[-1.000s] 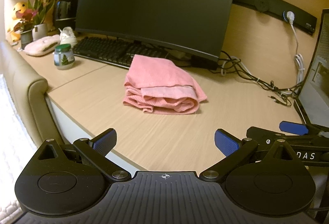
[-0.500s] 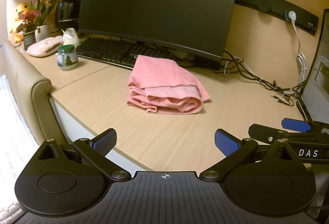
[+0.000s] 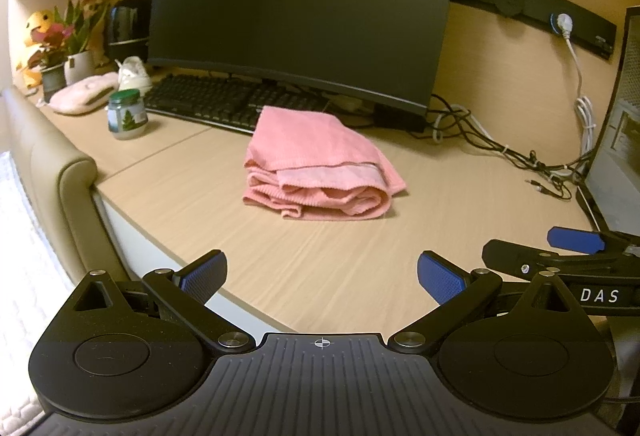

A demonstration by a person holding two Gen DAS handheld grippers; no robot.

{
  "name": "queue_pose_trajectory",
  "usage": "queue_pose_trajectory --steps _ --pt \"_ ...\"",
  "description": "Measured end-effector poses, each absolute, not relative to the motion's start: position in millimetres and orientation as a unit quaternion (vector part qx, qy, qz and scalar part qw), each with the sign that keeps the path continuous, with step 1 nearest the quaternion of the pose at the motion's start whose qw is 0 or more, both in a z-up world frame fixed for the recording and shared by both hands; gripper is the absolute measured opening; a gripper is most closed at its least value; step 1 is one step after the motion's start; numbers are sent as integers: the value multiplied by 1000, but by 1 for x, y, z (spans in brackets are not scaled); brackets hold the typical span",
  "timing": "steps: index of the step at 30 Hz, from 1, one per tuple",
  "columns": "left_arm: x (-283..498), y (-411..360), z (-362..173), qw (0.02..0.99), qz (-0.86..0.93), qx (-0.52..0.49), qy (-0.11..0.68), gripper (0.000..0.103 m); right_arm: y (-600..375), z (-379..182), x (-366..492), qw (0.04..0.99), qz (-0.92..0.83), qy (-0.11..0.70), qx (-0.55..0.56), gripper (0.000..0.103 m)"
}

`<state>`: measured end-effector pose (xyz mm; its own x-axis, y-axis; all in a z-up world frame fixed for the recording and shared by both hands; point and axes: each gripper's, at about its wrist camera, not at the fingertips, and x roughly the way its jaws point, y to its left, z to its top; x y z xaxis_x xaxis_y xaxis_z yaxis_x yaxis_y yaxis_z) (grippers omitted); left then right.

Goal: Fold clothes

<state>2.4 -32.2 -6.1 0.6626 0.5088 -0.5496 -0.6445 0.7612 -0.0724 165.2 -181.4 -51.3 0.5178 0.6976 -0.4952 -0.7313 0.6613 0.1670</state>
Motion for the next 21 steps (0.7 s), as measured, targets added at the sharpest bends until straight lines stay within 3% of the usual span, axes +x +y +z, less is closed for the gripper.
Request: queue_pose_trajectory --steps 21 --pt "3 -30 -10 897 328 -131 266 103 -178 -53 165 867 415 274 -40 103"
